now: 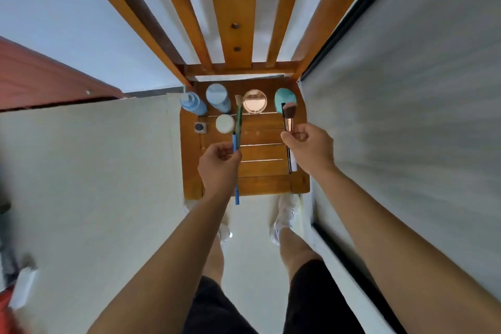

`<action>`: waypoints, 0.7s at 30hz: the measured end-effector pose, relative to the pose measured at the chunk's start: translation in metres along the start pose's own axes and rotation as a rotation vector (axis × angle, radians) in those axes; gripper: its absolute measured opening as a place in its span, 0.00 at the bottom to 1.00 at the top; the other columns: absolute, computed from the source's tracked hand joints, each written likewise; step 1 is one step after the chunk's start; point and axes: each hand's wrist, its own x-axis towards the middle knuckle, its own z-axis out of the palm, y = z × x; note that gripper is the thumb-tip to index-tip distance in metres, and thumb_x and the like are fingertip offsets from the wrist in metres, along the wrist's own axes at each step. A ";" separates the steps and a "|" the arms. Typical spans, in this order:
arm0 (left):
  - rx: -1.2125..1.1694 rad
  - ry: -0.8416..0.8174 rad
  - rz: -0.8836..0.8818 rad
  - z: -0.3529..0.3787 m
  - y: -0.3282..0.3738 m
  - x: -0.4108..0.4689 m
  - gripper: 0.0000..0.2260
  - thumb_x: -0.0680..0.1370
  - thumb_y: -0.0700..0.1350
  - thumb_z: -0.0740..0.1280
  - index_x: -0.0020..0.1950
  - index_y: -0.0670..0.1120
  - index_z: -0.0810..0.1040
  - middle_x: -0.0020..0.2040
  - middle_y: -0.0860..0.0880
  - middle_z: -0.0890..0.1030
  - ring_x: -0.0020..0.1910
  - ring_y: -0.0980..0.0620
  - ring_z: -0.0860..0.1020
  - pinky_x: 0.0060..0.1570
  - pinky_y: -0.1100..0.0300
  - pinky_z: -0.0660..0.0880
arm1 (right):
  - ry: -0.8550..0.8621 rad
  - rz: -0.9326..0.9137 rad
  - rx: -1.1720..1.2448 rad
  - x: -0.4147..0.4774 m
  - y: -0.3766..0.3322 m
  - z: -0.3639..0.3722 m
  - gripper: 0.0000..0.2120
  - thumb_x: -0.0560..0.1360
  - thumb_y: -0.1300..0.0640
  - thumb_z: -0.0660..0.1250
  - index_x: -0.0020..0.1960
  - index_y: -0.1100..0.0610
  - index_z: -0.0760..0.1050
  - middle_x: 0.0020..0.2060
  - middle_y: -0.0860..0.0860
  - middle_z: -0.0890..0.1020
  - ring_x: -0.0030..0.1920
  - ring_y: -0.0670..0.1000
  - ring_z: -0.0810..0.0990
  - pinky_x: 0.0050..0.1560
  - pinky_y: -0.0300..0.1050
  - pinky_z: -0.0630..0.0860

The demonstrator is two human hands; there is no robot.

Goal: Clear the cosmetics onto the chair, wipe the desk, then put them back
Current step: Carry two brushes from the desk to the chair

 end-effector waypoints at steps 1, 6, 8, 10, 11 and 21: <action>-0.006 0.000 -0.024 0.011 -0.008 0.011 0.06 0.75 0.44 0.74 0.52 0.48 0.82 0.45 0.54 0.82 0.44 0.54 0.81 0.51 0.59 0.80 | 0.003 0.018 0.007 0.011 0.009 0.010 0.08 0.76 0.43 0.71 0.45 0.45 0.77 0.35 0.36 0.79 0.37 0.40 0.79 0.36 0.32 0.69; 0.034 -0.025 -0.094 0.054 -0.043 0.057 0.07 0.75 0.43 0.74 0.51 0.49 0.79 0.46 0.55 0.82 0.45 0.55 0.81 0.46 0.64 0.79 | -0.020 0.064 0.021 0.054 0.044 0.059 0.07 0.76 0.45 0.72 0.44 0.45 0.76 0.34 0.38 0.79 0.37 0.40 0.79 0.35 0.32 0.69; 0.046 -0.027 -0.110 0.066 -0.053 0.070 0.08 0.75 0.43 0.74 0.52 0.49 0.79 0.49 0.53 0.82 0.47 0.55 0.80 0.41 0.68 0.74 | -0.054 0.067 0.014 0.066 0.051 0.074 0.06 0.76 0.46 0.72 0.43 0.45 0.76 0.34 0.37 0.79 0.36 0.36 0.79 0.32 0.28 0.67; 0.044 -0.020 -0.116 0.074 -0.059 0.079 0.09 0.75 0.42 0.74 0.54 0.46 0.80 0.51 0.52 0.83 0.49 0.55 0.80 0.46 0.64 0.77 | -0.085 0.059 -0.012 0.075 0.056 0.085 0.06 0.76 0.46 0.72 0.44 0.46 0.77 0.34 0.38 0.79 0.35 0.37 0.79 0.32 0.29 0.67; 0.035 -0.014 -0.117 0.076 -0.061 0.083 0.09 0.76 0.42 0.74 0.55 0.46 0.81 0.51 0.52 0.83 0.50 0.55 0.81 0.49 0.61 0.78 | -0.096 0.054 -0.026 0.079 0.058 0.089 0.06 0.76 0.46 0.72 0.44 0.46 0.77 0.34 0.38 0.80 0.35 0.39 0.79 0.33 0.32 0.68; 0.041 0.033 -0.016 0.090 -0.060 0.108 0.12 0.78 0.42 0.71 0.60 0.44 0.80 0.55 0.51 0.83 0.51 0.59 0.79 0.51 0.69 0.74 | -0.095 0.077 -0.104 0.103 0.062 0.098 0.13 0.78 0.46 0.69 0.57 0.53 0.80 0.50 0.45 0.85 0.52 0.46 0.83 0.42 0.36 0.72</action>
